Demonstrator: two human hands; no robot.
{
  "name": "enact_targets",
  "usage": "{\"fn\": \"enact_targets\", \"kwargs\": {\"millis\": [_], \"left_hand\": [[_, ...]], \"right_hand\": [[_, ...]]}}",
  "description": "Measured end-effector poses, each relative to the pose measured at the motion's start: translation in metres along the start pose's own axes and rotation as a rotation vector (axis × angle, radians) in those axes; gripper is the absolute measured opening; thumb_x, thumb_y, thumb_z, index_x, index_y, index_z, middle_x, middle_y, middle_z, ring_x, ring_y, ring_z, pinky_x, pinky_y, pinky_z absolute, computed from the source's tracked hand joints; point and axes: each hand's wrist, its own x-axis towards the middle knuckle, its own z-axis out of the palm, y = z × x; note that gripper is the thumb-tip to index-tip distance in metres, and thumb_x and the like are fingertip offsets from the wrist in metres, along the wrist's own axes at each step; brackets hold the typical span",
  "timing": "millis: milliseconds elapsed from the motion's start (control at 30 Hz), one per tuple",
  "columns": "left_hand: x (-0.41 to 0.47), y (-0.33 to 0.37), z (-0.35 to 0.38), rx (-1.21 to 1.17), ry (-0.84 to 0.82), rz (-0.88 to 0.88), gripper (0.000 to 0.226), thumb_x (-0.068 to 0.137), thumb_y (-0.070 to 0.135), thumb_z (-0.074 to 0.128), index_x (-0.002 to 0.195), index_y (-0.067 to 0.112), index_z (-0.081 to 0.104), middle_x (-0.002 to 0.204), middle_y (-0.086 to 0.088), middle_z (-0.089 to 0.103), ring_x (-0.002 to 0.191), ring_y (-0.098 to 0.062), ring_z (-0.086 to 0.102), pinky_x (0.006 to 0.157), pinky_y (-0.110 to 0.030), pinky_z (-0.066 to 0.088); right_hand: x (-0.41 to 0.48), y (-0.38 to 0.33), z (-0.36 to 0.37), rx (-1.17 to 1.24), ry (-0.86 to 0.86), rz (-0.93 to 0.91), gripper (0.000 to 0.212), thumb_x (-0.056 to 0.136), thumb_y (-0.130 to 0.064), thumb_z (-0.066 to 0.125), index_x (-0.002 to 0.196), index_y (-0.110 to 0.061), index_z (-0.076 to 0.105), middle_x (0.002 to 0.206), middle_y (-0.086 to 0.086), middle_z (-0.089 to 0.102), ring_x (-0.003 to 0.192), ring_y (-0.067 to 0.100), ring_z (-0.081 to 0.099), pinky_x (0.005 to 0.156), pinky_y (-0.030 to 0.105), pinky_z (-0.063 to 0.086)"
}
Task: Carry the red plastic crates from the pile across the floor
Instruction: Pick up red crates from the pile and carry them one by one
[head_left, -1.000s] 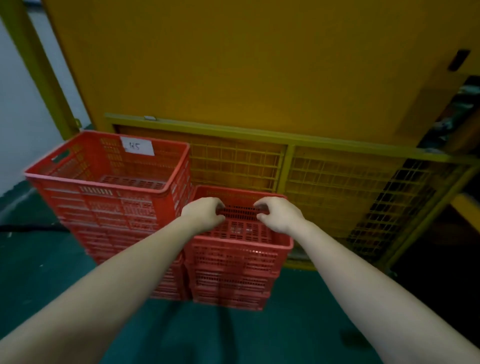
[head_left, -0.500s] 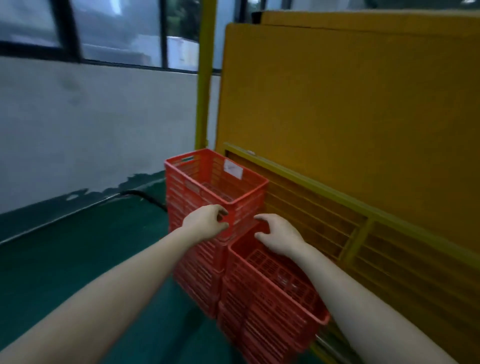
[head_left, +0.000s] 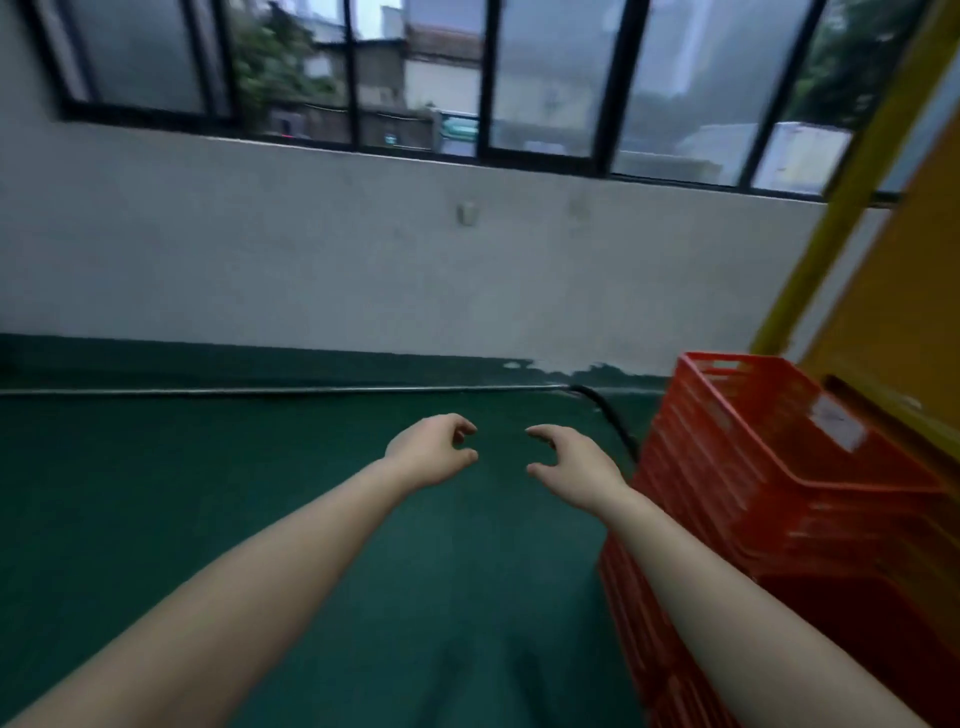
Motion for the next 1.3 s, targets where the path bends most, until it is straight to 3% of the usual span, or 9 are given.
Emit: {"fn": "enact_targets", "kwargs": {"millis": [300,600,833,933,1300], "left_hand": [[-0.107,-0.214,-0.127,0.037,0.203,-0.389,0.044,0.088,0.043,0.06,0.131,0.034,0.052,0.13,0.013,0.058,0.116,-0.007,0.057,0.09,-0.028,0.049],[-0.223,-0.403,-0.25,0.115,0.31,-0.643,0.045,0.09,0.043,0.059,0.133,0.033,0.051,0.133,0.011,0.056,0.117,-0.008,0.056,0.089,-0.029,0.05],[-0.305,-0.514,-0.313,0.1,0.385,-0.861,0.045,0.09,0.043,0.057,0.134,0.034,0.049,0.134,0.011,0.055,0.119,-0.008,0.054,0.09,-0.03,0.049],[-0.323,-0.556,-0.33,0.101,0.416,-0.94,0.046,0.09,0.042,0.058,0.134,0.034,0.049,0.134,0.011,0.055,0.119,-0.009,0.054,0.09,-0.029,0.049],[-0.325,-0.704,-0.427,0.092,0.579,-1.199,0.047,0.088,0.041,0.061,0.133,0.032,0.052,0.133,0.01,0.057,0.12,-0.011,0.054,0.095,-0.029,0.046]], "right_hand": [[0.057,-0.236,0.11,0.031,-0.201,-0.371,0.055,0.088,-0.032,0.061,0.14,-0.034,0.045,0.146,-0.009,0.045,0.127,0.014,0.05,0.098,0.035,0.047],[0.065,-0.478,0.227,0.036,-0.332,-0.67,0.058,0.087,-0.033,0.062,0.142,-0.032,0.043,0.147,-0.006,0.044,0.13,0.016,0.047,0.097,0.037,0.048],[0.071,-0.628,0.304,0.008,-0.437,-0.838,0.06,0.086,-0.033,0.061,0.143,-0.03,0.042,0.148,-0.005,0.044,0.125,0.018,0.051,0.091,0.035,0.051],[0.081,-0.683,0.336,-0.001,-0.478,-0.914,0.061,0.086,-0.033,0.062,0.143,-0.03,0.042,0.147,-0.004,0.044,0.131,0.018,0.046,0.096,0.036,0.049],[0.167,-0.899,0.439,-0.033,-0.604,-1.216,0.063,0.086,-0.032,0.064,0.144,-0.027,0.041,0.148,-0.002,0.044,0.132,0.019,0.045,0.098,0.038,0.048]]}}
